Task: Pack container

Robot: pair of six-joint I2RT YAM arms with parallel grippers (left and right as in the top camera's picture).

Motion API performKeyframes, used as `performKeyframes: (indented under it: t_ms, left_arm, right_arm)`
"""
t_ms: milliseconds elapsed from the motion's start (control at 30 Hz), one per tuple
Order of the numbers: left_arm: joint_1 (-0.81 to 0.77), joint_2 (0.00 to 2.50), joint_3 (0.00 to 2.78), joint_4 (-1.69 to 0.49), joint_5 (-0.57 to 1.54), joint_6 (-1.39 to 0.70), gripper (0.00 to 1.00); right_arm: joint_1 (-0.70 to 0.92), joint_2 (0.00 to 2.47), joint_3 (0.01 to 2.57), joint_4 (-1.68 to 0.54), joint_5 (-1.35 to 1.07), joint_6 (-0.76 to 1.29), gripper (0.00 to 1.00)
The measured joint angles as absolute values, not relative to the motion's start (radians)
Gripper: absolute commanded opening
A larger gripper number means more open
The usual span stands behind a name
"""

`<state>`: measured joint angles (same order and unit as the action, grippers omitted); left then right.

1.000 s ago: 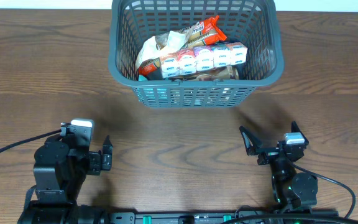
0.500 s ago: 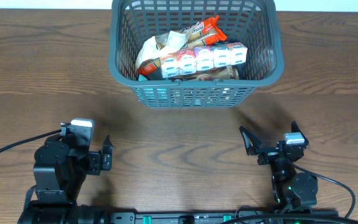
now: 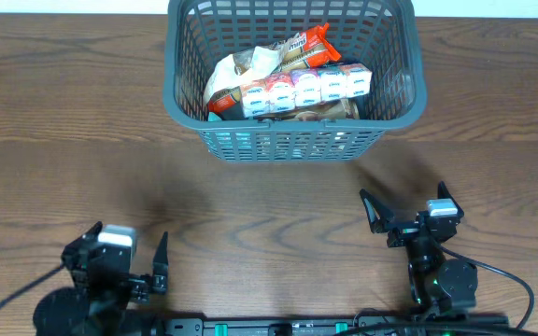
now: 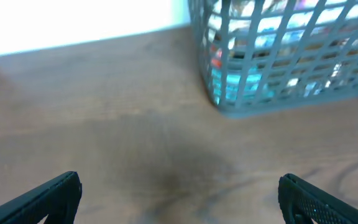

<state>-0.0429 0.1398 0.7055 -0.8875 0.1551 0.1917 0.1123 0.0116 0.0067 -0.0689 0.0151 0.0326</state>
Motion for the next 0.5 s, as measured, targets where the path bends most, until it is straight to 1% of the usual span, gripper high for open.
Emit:
performKeyframes:
  t_ms: [167,267,500]
  left_arm:
    - [-0.043,0.033,0.553,-0.671,0.159,0.192,0.98]
    - [-0.043,0.012,0.441,-0.529,0.161,0.192,0.99]
    - [-0.043,0.01,0.228,-0.092,0.162,0.192,0.99]
  right_arm:
    - [0.112,0.012,0.007,-0.069,0.015,0.033,0.99]
    - [0.112,0.012,0.007,-0.069,0.015,0.033,0.99]
    - [0.112,0.012,0.007,-0.069,0.015,0.033,0.99]
